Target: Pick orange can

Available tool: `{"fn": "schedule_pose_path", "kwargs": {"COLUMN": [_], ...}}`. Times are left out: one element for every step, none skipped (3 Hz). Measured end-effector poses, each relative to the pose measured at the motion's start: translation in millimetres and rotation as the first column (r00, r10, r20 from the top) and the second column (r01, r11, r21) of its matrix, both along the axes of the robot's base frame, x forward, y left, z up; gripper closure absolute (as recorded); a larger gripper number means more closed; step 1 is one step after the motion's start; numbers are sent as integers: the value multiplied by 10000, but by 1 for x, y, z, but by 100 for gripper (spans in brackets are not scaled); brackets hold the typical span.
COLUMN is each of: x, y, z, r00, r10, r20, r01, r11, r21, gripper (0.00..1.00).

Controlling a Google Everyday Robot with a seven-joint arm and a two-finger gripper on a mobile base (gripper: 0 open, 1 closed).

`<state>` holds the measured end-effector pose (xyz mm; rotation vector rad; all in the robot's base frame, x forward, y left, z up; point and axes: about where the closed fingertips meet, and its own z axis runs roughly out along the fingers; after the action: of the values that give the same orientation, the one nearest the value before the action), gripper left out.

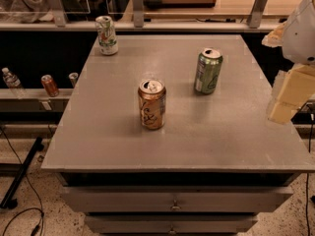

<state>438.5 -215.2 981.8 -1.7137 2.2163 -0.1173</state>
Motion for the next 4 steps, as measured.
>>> {"fn": "schedule_pose_path", "kwargs": {"x": [0,1,11,17], "y": [0,2,-3,11], "z": [0,0,-25,-55], "r00": [10000,10000,9990,9956], "r10": [0,84,379,828], "r20": [0,13,-220,-444], "r01": [0,-85,-332,-602], "r11": [10000,9989,9828,9250], "r21": [0,456,1814,3751], "gripper": [0,0,0,0]}}
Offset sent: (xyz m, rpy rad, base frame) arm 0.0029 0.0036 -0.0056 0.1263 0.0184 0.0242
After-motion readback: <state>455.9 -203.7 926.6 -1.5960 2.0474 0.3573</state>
